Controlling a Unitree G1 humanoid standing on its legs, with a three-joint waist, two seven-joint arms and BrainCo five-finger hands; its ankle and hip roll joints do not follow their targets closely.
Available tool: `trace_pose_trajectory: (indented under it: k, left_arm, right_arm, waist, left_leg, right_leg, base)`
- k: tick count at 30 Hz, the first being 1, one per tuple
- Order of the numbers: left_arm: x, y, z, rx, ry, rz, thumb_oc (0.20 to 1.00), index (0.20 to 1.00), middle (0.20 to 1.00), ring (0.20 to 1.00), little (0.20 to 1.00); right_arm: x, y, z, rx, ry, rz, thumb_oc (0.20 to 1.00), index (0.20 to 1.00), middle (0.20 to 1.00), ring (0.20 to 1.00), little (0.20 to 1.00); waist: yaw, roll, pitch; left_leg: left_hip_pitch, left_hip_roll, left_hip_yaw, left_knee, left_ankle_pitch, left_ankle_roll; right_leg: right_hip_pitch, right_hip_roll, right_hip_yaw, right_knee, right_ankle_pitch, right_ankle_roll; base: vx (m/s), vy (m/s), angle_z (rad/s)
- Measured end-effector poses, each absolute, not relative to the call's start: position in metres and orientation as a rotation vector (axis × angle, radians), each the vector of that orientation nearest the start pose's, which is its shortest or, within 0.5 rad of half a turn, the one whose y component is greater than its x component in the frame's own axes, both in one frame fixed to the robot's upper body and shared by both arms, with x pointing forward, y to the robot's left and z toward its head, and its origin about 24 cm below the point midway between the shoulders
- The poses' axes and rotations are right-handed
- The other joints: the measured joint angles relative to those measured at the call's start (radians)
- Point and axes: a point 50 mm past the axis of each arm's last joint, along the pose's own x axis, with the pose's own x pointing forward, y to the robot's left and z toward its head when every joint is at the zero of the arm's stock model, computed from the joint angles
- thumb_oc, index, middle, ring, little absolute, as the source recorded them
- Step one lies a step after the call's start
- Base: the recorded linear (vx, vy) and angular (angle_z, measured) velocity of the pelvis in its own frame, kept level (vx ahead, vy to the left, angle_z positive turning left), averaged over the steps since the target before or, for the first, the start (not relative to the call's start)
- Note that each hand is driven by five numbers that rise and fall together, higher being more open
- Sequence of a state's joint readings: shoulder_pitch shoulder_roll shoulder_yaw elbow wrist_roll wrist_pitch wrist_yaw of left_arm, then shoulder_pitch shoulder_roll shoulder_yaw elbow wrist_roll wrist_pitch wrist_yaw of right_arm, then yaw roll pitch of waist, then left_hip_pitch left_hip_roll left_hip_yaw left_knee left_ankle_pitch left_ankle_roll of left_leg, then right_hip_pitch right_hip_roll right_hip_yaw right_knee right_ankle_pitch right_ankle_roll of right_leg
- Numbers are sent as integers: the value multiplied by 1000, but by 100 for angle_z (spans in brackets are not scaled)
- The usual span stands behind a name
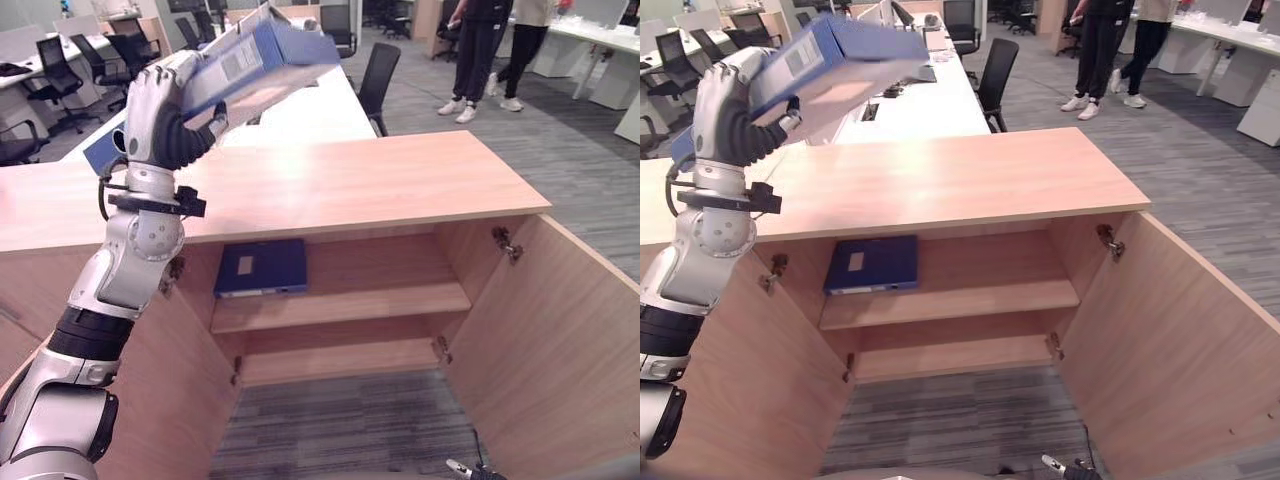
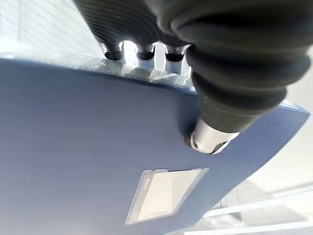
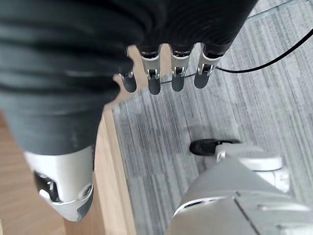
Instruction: Put the empty folder in the office cabinet
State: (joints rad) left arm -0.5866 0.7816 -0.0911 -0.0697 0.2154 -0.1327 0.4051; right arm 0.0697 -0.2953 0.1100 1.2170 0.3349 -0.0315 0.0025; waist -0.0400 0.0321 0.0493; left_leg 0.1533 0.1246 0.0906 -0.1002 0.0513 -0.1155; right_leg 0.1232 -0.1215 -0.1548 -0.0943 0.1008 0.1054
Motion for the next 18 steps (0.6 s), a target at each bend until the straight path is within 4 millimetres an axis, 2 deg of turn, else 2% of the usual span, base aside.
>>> trace_pose_trajectory:
  k: [2, 3, 6, 7, 8, 10, 12, 15, 16, 17, 18]
  left_arm:
    - [279, 211, 290, 637, -1041, 279, 200, 200, 200, 200, 200]
    - [273, 207, 295, 513, -1077, 227, 200, 200, 200, 200, 200]
    - [267, 198, 295, 334, -1085, 86, 200, 200, 200, 200, 200]
    - [264, 197, 289, 256, -1054, 18, 200, 200, 200, 200, 200]
    - [261, 192, 271, 100, -971, -108, 200, 200, 200, 200, 200]
    - [257, 190, 258, 12, -902, -213, 200, 200, 200, 200, 200]
    - [256, 188, 234, -136, -762, -352, 200, 200, 200, 200, 200]
    - [248, 189, 216, -244, -678, -397, 200, 200, 200, 200, 200]
    - [242, 187, 207, -294, -637, -420, 200, 200, 200, 200, 200]
    - [236, 183, 189, -351, -547, -456, 200, 200, 200, 200, 200]
    - [236, 180, 185, -357, -513, -477, 200, 200, 200, 200, 200]
  right_arm:
    - [61, -258, -159, -25, 1233, -293, 1000, 1000, 1000, 1000, 1000]
    - [60, -258, -160, -21, 1240, -289, 1000, 1000, 1000, 1000, 1000]
    - [67, -259, -158, -20, 1230, -282, 1000, 1000, 1000, 1000, 1000]
    - [69, -259, -158, -21, 1226, -278, 1000, 1000, 1000, 1000, 1000]
    - [69, -258, -158, -18, 1225, -271, 1000, 1000, 1000, 1000, 1000]
    - [70, -257, -158, -13, 1226, -260, 1000, 1000, 1000, 1000, 1000]
    - [67, -258, -159, -10, 1243, -258, 1000, 1000, 1000, 1000, 1000]
    - [66, -257, -159, -12, 1246, -253, 1000, 1000, 1000, 1000, 1000]
    - [66, -256, -159, -11, 1247, -251, 1000, 1000, 1000, 1000, 1000]
    - [62, -256, -160, -9, 1256, -252, 1000, 1000, 1000, 1000, 1000]
    - [61, -256, -160, -7, 1261, -251, 1000, 1000, 1000, 1000, 1000]
  waist:
    - [6, 6, 1]
    - [25, 17, 3]
    - [49, 36, -6]
    - [52, 42, -10]
    - [50, 52, -14]
    - [50, 57, -15]
    - [54, 62, -13]
    - [69, 58, -6]
    - [73, 61, -6]
    - [80, 65, -1]
    - [91, 61, 3]
  left_leg:
    - [0, 0, -9, 0, 1, 0]
    - [5, 0, -17, 0, 1, 1]
    - [1, 0, -26, 0, 0, -1]
    - [-1, -1, -30, 0, 1, 0]
    - [0, -2, -40, 0, 2, 0]
    - [-1, -1, -45, 0, 4, -1]
    - [-2, -1, -57, 0, 1, -4]
    - [-7, -1, -67, 0, 1, -3]
    - [-7, -1, -69, 0, 1, -3]
    - [-6, -1, -70, 0, 1, -3]
    - [-8, -1, -73, 0, 2, -2]
  right_leg:
    - [7, 0, -7, 0, -1, 1]
    - [18, -1, -16, 0, -3, 0]
    - [20, 0, -25, 0, -9, 3]
    - [20, -1, -29, 0, -9, 3]
    - [23, -1, -32, 0, -11, 0]
    - [28, -1, -46, 0, -13, -1]
    - [33, 0, -53, 0, -20, 0]
    - [33, 0, -56, 0, -19, 1]
    - [32, 0, -57, 0, -20, 1]
    - [35, 0, -62, 0, -23, -1]
    - [34, 0, -67, 0, -24, -1]
  base:
    - [-28, -24, 20]
    - [-34, -35, 22]
    - [-40, -31, 10]
    - [-29, -17, 9]
    - [-25, -12, 13]
    - [-28, -15, 16]
    - [-21, -13, 16]
    - [-39, -14, 3]
    - [-25, 3, 7]
    - [-23, 1, 12]
    - [-23, 2, 15]
